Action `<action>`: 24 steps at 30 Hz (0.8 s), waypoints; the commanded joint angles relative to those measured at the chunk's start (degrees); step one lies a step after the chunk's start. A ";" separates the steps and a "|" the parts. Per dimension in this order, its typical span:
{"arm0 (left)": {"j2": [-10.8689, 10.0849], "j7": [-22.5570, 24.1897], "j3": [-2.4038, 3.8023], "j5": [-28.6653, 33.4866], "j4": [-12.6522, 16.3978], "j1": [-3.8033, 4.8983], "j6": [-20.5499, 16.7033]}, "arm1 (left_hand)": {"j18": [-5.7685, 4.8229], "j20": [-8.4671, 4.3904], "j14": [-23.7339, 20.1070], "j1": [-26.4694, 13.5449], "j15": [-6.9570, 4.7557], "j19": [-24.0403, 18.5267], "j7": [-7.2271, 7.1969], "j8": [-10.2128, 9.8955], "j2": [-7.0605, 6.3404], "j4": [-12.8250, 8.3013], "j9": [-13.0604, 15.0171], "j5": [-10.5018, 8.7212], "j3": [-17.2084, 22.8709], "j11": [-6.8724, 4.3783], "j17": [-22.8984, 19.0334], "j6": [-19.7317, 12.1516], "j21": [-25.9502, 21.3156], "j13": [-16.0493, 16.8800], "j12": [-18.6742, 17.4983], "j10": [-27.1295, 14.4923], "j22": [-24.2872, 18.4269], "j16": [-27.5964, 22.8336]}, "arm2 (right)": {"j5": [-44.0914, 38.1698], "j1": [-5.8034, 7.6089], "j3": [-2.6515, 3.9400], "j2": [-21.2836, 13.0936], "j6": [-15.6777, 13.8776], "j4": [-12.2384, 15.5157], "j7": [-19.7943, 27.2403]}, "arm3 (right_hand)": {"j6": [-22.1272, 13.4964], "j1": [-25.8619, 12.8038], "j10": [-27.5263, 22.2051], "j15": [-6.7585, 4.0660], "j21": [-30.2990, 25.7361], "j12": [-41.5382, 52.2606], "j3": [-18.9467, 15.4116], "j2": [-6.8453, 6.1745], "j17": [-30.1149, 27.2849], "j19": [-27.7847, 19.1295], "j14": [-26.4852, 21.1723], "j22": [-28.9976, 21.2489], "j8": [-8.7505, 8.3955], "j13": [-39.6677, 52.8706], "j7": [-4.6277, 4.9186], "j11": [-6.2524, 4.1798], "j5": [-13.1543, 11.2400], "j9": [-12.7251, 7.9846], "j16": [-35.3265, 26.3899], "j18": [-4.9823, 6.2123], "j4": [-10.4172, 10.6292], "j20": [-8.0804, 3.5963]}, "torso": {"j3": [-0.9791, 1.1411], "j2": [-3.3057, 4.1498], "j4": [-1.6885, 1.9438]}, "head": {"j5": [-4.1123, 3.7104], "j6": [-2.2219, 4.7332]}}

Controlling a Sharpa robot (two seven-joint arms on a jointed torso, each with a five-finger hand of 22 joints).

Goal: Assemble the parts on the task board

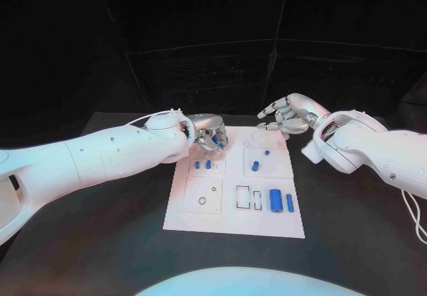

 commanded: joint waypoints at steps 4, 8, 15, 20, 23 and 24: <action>-2.89 0.49 0.72 0.66 2.16 0.07 -1.35 | -0.45 -0.02 0.78 -0.69 0.01 0.44 -0.09 -0.23 -0.26 -0.04 -0.04 0.22 0.41 -0.05 -0.09 0.61 0.31 0.00 -0.50 0.67 0.22 0.24 | 0.15 0.11 0.04 -0.10 0.04 0.01 0.50 | -0.34 -0.04 -0.06 -0.42 -0.22 -0.11 0.16 0.64 -0.01 -0.05 2.81 -0.04 0.28 0.05 -0.01 -0.21 0.21 -0.06 -0.34 0.94 0.29 -0.22 | 0.05 0.01 0.07 | 0.34 0.01; -4.07 -0.21 0.85 0.70 2.38 0.07 -0.05 | -0.47 -0.01 0.80 -0.95 0.01 0.48 -0.12 -0.34 -0.49 -0.04 -0.03 0.20 0.36 -0.08 -0.11 0.76 0.43 0.01 -0.71 0.92 0.37 0.28 | 0.15 0.11 0.03 -0.10 0.07 -0.04 0.49 | -0.34 -0.04 -0.06 -0.42 -0.22 -0.11 0.16 0.64 -0.01 -0.05 2.81 -0.04 0.28 0.05 -0.01 -0.21 0.21 -0.06 -0.34 0.94 0.29 -0.22 | 0.00 0.03 0.00 | 0.40 -0.03; -4.72 -0.38 0.81 2.30 1.56 -0.13 1.83 | -0.45 0.00 0.79 -1.32 0.01 0.42 -0.14 -0.59 -0.88 -0.03 -0.05 0.17 0.20 -0.07 -0.22 0.81 0.35 0.00 -1.11 1.09 0.35 0.29 | 0.15 0.10 0.03 -0.05 0.12 -0.14 0.50 | -0.34 -0.04 -0.06 -0.42 -0.22 -0.11 0.16 0.64 -0.01 -0.05 2.81 -0.04 0.28 0.05 -0.01 -0.21 0.21 -0.06 -0.34 0.94 0.29 -0.22 | 0.00 0.05 -0.07 | 0.66 -0.09; -4.57 -0.43 0.77 2.71 0.75 -0.69 2.59 | -0.45 0.00 0.78 -1.39 0.02 0.40 -0.13 -0.65 -0.95 -0.03 -0.06 0.18 0.16 -0.06 -0.27 0.80 0.31 -0.01 -1.20 1.10 0.32 0.28 | 0.15 0.09 0.03 -0.05 0.16 -0.17 0.48 | -0.34 -0.04 -0.06 -0.42 -0.22 -0.11 0.16 0.64 -0.01 -0.05 2.81 -0.04 0.28 0.05 -0.01 -0.21 0.22 -0.06 -0.34 0.95 0.29 -0.22 | 0.04 0.04 -0.18 | 0.69 -0.23; -4.37 -0.46 0.76 2.79 0.24 -0.88 2.90 | -0.44 0.00 0.78 -1.40 0.02 0.39 -0.13 -0.67 -0.96 -0.03 -0.06 0.18 0.15 -0.06 -0.30 0.80 0.29 -0.01 -1.22 1.10 0.31 0.27 | 0.16 0.09 0.03 -0.08 0.16 -0.16 0.48 | -0.34 -0.03 -0.07 -0.42 -0.26 -0.10 0.22 0.70 -0.02 -0.04 2.82 -0.10 0.36 0.02 -0.01 -0.21 0.40 -0.06 -0.36 0.95 0.35 -0.23 | 0.06 0.04 -0.16 | 0.68 -0.26; -4.29 -0.46 0.75 2.80 0.06 -0.93 3.04 | -0.44 0.00 0.78 -1.40 0.02 0.39 -0.13 -0.67 -0.96 -0.03 -0.06 0.18 0.15 -0.06 -0.30 0.80 0.29 -0.01 -1.22 1.10 0.31 0.27 | 0.16 0.09 0.03 -0.09 0.16 -0.16 0.48 | -0.34 -0.03 -0.07 -0.42 -0.26 -0.10 0.22 0.70 -0.02 -0.04 2.82 -0.10 0.36 0.02 -0.01 -0.21 0.40 -0.06 -0.36 0.95 0.35 -0.23 | 0.07 0.04 -0.16 | 0.68 -0.28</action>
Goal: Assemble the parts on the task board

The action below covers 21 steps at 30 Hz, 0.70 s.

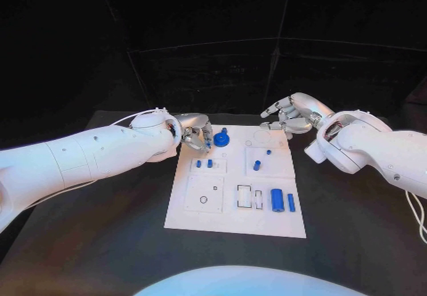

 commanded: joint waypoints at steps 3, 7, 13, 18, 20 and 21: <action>0.50 -0.17 0.03 0.98 -0.85 -0.10 1.89 | -0.45 0.00 0.79 -0.59 0.02 0.39 -0.11 -0.41 -0.14 0.06 -0.07 0.18 0.07 -0.08 -0.01 0.39 0.06 -0.02 -0.31 0.33 0.00 0.29 | 0.15 0.11 0.03 -0.04 0.15 0.07 0.43 | -0.34 -0.03 -0.07 -0.42 -0.26 -0.10 0.06 0.70 -0.02 -0.04 2.82 -0.05 0.37 0.03 -0.01 -0.21 0.19 -0.07 -0.36 0.95 0.19 -0.23 | 0.10 -0.02 -0.05 | 0.02 -0.12; 0.85 -0.28 0.02 0.99 -1.25 -0.22 2.20 | -0.44 0.00 0.77 -0.61 0.02 0.37 -0.11 -0.42 -0.15 0.06 -0.07 0.18 0.06 -0.08 -0.07 0.40 0.03 -0.02 -0.33 0.34 -0.03 0.26 | 0.15 0.11 0.03 -0.03 0.15 0.07 0.43 | -0.34 -0.03 -0.07 -0.42 -0.26 -0.10 0.06 0.70 -0.02 -0.04 2.82 -0.05 0.37 0.03 -0.01 -0.21 0.19 -0.07 -0.36 0.95 0.19 -0.23 | 0.04 0.01 -0.06 | -0.07 -0.11; 1.19 -0.69 0.01 0.99 -1.79 -0.33 3.03 | -0.43 0.00 0.76 -0.63 0.02 0.36 -0.10 -0.44 -0.15 0.06 -0.07 0.18 0.05 -0.08 -0.13 0.39 0.01 -0.02 -0.36 0.35 -0.05 0.24 | 0.15 0.11 0.03 -0.05 0.15 0.07 0.41 | -0.34 -0.03 -0.07 -0.42 -0.26 -0.10 0.06 0.70 -0.02 -0.04 2.82 -0.05 0.37 0.03 -0.01 -0.21 0.19 -0.07 -0.36 0.95 0.19 -0.23 | 0.04 0.01 -0.05 | -0.08 -0.22; 1.40 -0.92 0.00 1.00 -2.06 -0.43 3.89 | -0.42 0.00 0.74 -0.66 0.02 0.33 -0.09 -0.47 -0.18 0.06 -0.08 0.17 0.03 -0.07 -0.21 0.39 -0.06 -0.02 -0.40 0.35 -0.11 0.21 | 0.15 0.11 0.03 -0.05 0.17 0.07 0.41 | -0.34 -0.03 -0.07 -0.42 -0.26 -0.10 0.06 0.70 -0.02 -0.04 2.82 -0.05 0.37 0.03 -0.01 -0.21 0.19 -0.07 -0.36 0.95 0.19 -0.23 | 0.03 -0.01 0.01 | -0.14 -0.32; 1.47 -1.00 -0.03 0.99 -2.19 -0.45 4.19 | -0.41 0.01 0.72 -0.72 0.03 0.30 -0.09 -0.51 -0.21 0.08 -0.08 0.16 -0.01 -0.06 -0.24 0.38 -0.12 -0.02 -0.46 0.36 -0.15 0.20 | 0.15 0.11 0.03 -0.06 0.17 0.06 0.41 | -0.34 -0.03 -0.07 -0.42 -0.26 -0.10 0.06 0.70 -0.02 -0.04 2.82 -0.05 0.37 0.03 -0.01 -0.21 0.19 -0.07 -0.36 0.95 0.19 -0.23 | 0.02 0.00 0.02 | -0.14 -0.32; 1.50 -1.04 -0.06 0.99 -2.25 -0.46 4.28 | -0.40 0.01 0.71 -0.74 0.04 0.29 -0.09 -0.54 -0.22 0.09 -0.09 0.16 -0.03 -0.06 -0.27 0.37 -0.15 -0.02 -0.50 0.36 -0.17 0.19 | 0.15 0.11 0.03 -0.06 0.16 0.06 0.41 | -0.34 -0.03 -0.07 -0.42 -0.26 -0.10 0.06 0.70 -0.02 -0.04 2.82 -0.05 0.37 0.03 -0.01 -0.21 0.19 -0.07 -0.36 0.95 0.19 -0.23 | 0.03 -0.02 0.01 | -0.13 -0.33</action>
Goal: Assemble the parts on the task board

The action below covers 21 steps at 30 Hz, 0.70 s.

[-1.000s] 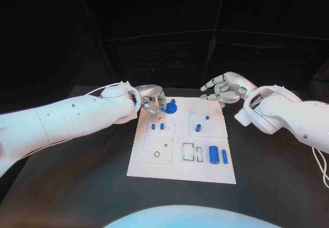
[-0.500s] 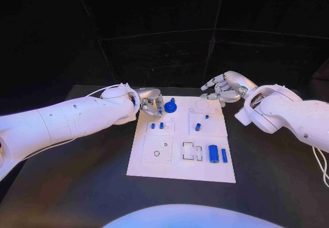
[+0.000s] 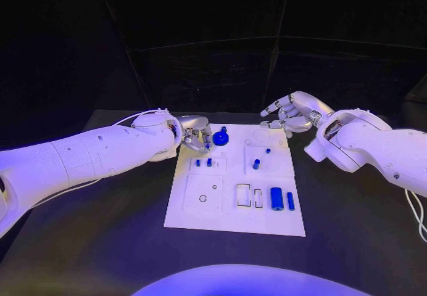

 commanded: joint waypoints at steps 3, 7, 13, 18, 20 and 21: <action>0.18 -0.63 -0.09 0.35 -0.26 -0.01 1.82 | -0.39 0.01 0.70 -0.55 0.04 0.27 -0.10 -0.35 -0.01 0.09 -0.09 0.15 -0.04 -0.06 -0.14 0.36 -0.18 -0.03 -0.33 0.36 -0.13 0.17 | 0.15 0.11 0.03 -0.03 0.16 0.06 0.42 | -0.34 -0.03 -0.07 -0.42 -0.26 -0.10 0.07 0.70 -0.02 -0.04 2.82 -0.06 0.37 0.03 -0.01 -0.21 0.19 -0.07 -0.36 0.95 0.19 -0.23 | 0.00 -0.03 0.04 | 0.04 -0.01; 0.23 -0.77 -0.13 0.35 -0.45 -0.02 1.82 | -0.41 0.02 0.69 -0.57 0.05 0.28 -0.10 -0.38 -0.01 0.11 -0.10 0.16 -0.05 -0.06 -0.17 0.35 -0.12 -0.03 -0.38 0.36 -0.06 0.16 | 0.15 0.11 0.03 -0.04 0.15 0.04 0.42 | -0.34 -0.03 -0.07 -0.42 -0.26 -0.10 0.07 0.70 -0.02 -0.04 2.82 -0.06 0.37 0.03 -0.01 -0.21 0.19 -0.07 -0.36 0.95 0.19 -0.23 | -0.01 0.00 0.02 | 0.02 -0.02; 0.30 -0.85 -0.15 0.34 -0.59 -0.03 1.84 | -0.41 0.02 0.68 -0.57 0.05 0.28 -0.10 -0.39 0.00 0.11 -0.09 0.16 -0.04 -0.06 -0.18 0.36 -0.12 -0.03 -0.38 0.36 -0.06 0.16 | 0.15 0.11 0.03 0.00 0.15 0.01 0.42 | -0.34 -0.03 -0.07 -0.42 -0.26 -0.10 0.07 0.70 -0.02 -0.04 2.82 -0.06 0.37 0.03 -0.01 -0.21 0.19 -0.07 -0.36 0.95 0.19 -0.23 | 0.00 -0.01 0.06 | 0.02 -0.11; 0.46 -0.69 -0.17 0.34 -0.62 -0.04 2.03 | -0.42 0.02 0.67 -0.57 0.04 0.28 -0.13 -0.41 0.10 0.13 -0.08 0.15 -0.03 -0.09 -0.20 0.43 -0.07 -0.02 -0.44 0.44 0.01 0.16 | 0.15 0.11 0.03 0.03 0.17 -0.01 0.43 | -0.34 -0.03 -0.07 -0.42 -0.26 -0.10 0.07 0.70 -0.02 -0.04 2.82 -0.06 0.37 0.03 -0.01 -0.21 0.19 -0.07 -0.36 0.95 0.19 -0.23 | 0.00 -0.01 0.04 | 0.04 -0.11; 0.57 -0.61 -0.18 0.34 -0.67 -0.06 2.06 | -0.43 0.02 0.66 -0.61 0.04 0.28 -0.13 -0.44 0.05 0.13 -0.08 0.15 -0.08 -0.08 -0.20 0.43 -0.06 -0.01 -0.48 0.45 0.03 0.16 | 0.15 0.11 0.03 0.03 0.17 -0.02 0.43 | -0.34 -0.03 -0.07 -0.42 -0.26 -0.10 0.07 0.70 -0.02 -0.04 2.82 -0.06 0.37 0.03 -0.01 -0.21 0.19 -0.07 -0.36 0.95 0.19 -0.23 | -0.01 -0.02 0.03 | 0.02 -0.08; 0.62 -0.57 -0.19 0.34 -0.69 -0.07 2.06 | -0.43 0.03 0.65 -0.67 0.05 0.27 -0.13 -0.50 -0.03 0.13 -0.09 0.14 -0.15 -0.07 -0.23 0.40 -0.06 -0.01 -0.56 0.45 0.04 0.16 | 0.15 0.11 0.03 0.04 0.17 -0.01 0.43 | -0.34 -0.03 -0.07 -0.42 -0.26 -0.10 0.07 0.70 -0.02 -0.04 2.82 -0.06 0.37 0.03 -0.01 -0.21 0.19 -0.07 -0.36 0.95 0.19 -0.23 | -0.01 -0.02 0.03 | 0.02 -0.08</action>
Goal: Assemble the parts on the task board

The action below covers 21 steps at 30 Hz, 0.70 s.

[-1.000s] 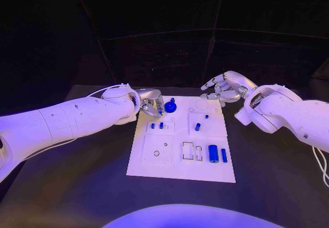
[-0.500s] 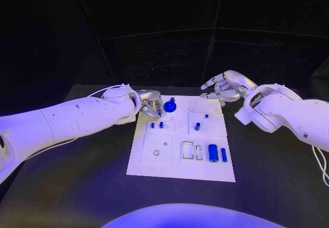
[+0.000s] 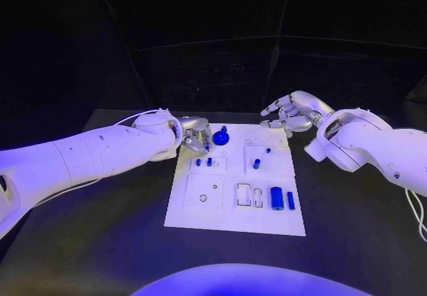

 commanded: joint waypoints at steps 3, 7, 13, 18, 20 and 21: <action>0.29 0.00 -0.03 0.18 -0.14 -0.04 0.58 | -0.44 0.07 0.60 -1.05 0.12 0.23 -0.01 -0.89 -0.44 0.18 -0.19 0.14 -0.47 0.05 -0.21 -0.31 -0.09 -0.04 -0.77 0.28 0.12 0.14 | 0.15 0.11 0.04 0.02 0.19 0.05 0.43 | -0.34 -0.03 -0.07 -0.42 -0.26 -0.10 0.07 0.70 -0.02 -0.04 2.82 -0.06 0.37 0.03 -0.01 -0.21 0.19 -0.07 -0.36 0.95 0.20 -0.23 | 0.04 0.01 -0.04 | -0.02 0.02; 0.35 0.11 -0.04 0.43 -0.22 -0.08 0.05 | -0.40 0.24 0.46 -2.42 0.38 0.07 0.10 -2.43 -1.54 0.69 -0.41 0.14 -1.49 0.35 -0.75 -2.46 -0.44 -0.17 -1.87 -0.67 -0.12 -0.01 | 0.15 0.11 0.04 -0.01 0.20 0.07 0.40 | -0.34 -0.03 -0.07 -0.42 -0.26 -0.10 0.07 0.70 -0.02 -0.04 2.82 -0.06 0.37 0.03 -0.01 -0.21 0.19 -0.07 -0.36 0.95 0.20 -0.23 | 0.02 0.01 0.01 | -0.09 0.04; 0.36 -0.01 -0.05 0.75 -0.36 -0.10 -0.14 | -0.34 0.36 0.34 -2.74 0.49 -0.06 0.18 -2.89 -1.78 0.87 -0.30 0.15 -1.89 0.53 -1.18 -2.83 -0.73 -0.17 -2.66 -1.35 -0.32 -0.15 | 0.15 0.11 0.04 -0.06 0.18 0.12 0.37 | -0.37 0.01 -0.12 -0.42 -0.29 -0.13 0.13 0.72 -0.08 -0.02 2.81 -0.09 0.45 -0.05 -0.01 -0.22 0.32 -0.07 -0.41 0.95 0.24 -0.23 | 0.04 0.00 0.00 | -0.10 0.01; 0.35 -0.33 -0.05 0.81 -0.43 -0.10 0.02 | -0.33 0.39 0.33 -2.73 0.53 -0.08 0.24 -2.93 -1.76 0.89 -0.25 0.16 -1.94 0.58 -1.22 -2.76 -0.78 -0.16 -2.85 -1.50 -0.33 -0.15 | 0.15 0.11 0.04 -0.10 0.17 0.14 0.34 | -0.37 0.01 -0.12 -0.42 -0.29 -0.13 0.13 0.72 -0.08 -0.02 2.81 -0.09 0.45 -0.05 -0.01 -0.22 0.32 -0.07 -0.41 0.95 0.24 -0.23 | 0.02 -0.02 -0.03 | -0.09 0.05; 0.34 -0.38 -0.05 0.82 -0.45 -0.11 0.02 | -0.32 0.40 0.32 -2.72 0.55 -0.09 0.26 -2.95 -1.76 0.89 -0.24 0.15 -1.96 0.61 -1.24 -2.74 -0.81 -0.15 -2.91 -1.54 -0.36 -0.15 | 0.15 0.11 0.04 -0.12 0.17 0.13 0.33 | -0.37 0.01 -0.12 -0.42 -0.29 -0.13 0.13 0.72 -0.08 -0.02 2.81 -0.09 0.45 -0.05 -0.01 -0.22 0.32 -0.07 -0.41 0.95 0.24 -0.23 | 0.00 -0.03 -0.04 | -0.11 0.03; 0.33 -0.39 -0.05 0.83 -0.45 -0.11 -0.01 | -0.31 0.43 0.31 -2.70 0.57 -0.12 0.30 -3.00 -1.79 0.87 -0.23 0.15 -2.00 0.65 -1.28 -2.76 -0.87 -0.15 -3.02 -1.64 -0.40 -0.16 | 0.15 0.11 0.04 -0.13 0.17 0.13 0.32 | -0.37 0.01 -0.12 -0.42 -0.29 -0.13 0.13 0.72 -0.08 -0.02 2.81 -0.09 0.45 -0.05 -0.01 -0.22 0.32 -0.07 -0.41 0.95 0.24 -0.23 | 0.00 -0.02 -0.04 | -0.11 0.03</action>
